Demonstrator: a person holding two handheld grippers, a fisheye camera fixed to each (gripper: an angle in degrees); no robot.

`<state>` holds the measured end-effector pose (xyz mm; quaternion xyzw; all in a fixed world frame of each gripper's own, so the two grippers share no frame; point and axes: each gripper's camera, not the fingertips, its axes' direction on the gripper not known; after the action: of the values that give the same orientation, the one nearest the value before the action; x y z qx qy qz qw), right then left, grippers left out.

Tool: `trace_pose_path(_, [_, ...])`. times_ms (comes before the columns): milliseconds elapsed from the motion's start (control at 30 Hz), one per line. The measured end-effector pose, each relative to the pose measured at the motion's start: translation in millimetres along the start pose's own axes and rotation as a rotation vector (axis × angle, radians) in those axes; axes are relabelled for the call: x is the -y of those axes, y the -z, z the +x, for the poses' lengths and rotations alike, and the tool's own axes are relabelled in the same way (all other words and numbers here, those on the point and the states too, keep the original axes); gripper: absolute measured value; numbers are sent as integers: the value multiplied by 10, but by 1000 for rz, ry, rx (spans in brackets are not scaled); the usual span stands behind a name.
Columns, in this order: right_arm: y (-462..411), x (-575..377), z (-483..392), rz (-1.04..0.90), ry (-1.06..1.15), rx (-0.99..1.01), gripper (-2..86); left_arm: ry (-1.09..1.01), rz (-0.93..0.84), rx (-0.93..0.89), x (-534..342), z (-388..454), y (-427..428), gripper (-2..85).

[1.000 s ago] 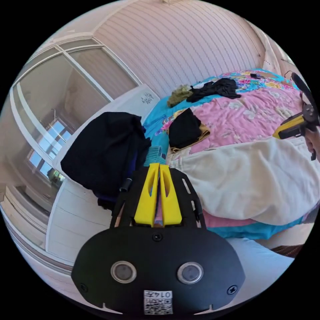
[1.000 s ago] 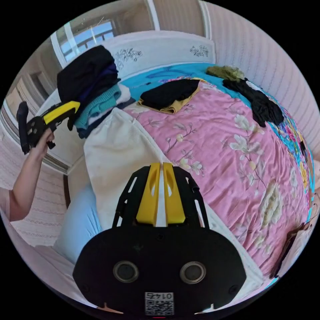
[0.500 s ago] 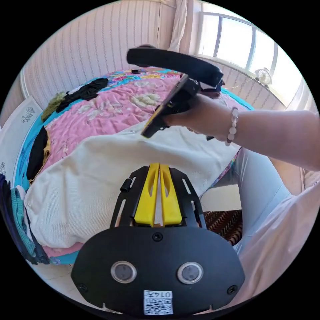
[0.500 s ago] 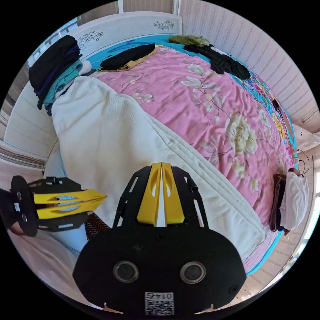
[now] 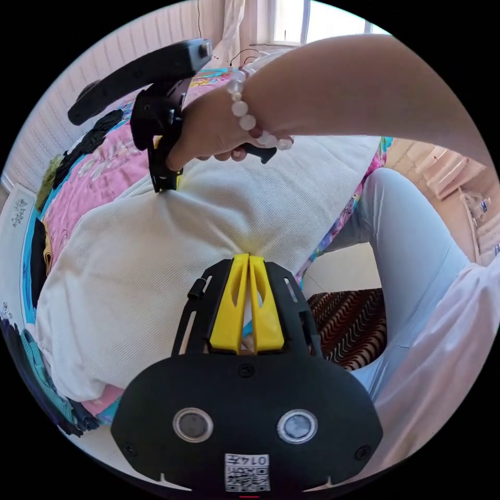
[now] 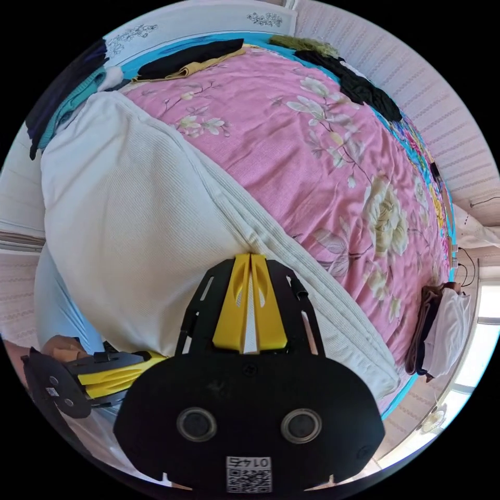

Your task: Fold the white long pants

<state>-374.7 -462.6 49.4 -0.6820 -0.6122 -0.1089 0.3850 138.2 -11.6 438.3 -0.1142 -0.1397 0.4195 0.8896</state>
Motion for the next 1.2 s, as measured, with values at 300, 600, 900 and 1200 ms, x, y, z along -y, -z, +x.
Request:
trace_pose_path(300, [-400,-516,-32,3,-10,-2,-9,-8,22,-42,169,130,-21,-10])
trace_pose_path(600, [-598,-1395,20,73,-83,87,-9,97,141,-27,73,258,420,-10])
trace_pose_path(900, [-704,-2848,170,172,-180,35,-4,67,172,15,255,630,602,-10])
trace_pose_path(1200, [-1178,-4240,345,232,-366,-33,98,-38,215,40,723,1372,695,-8])
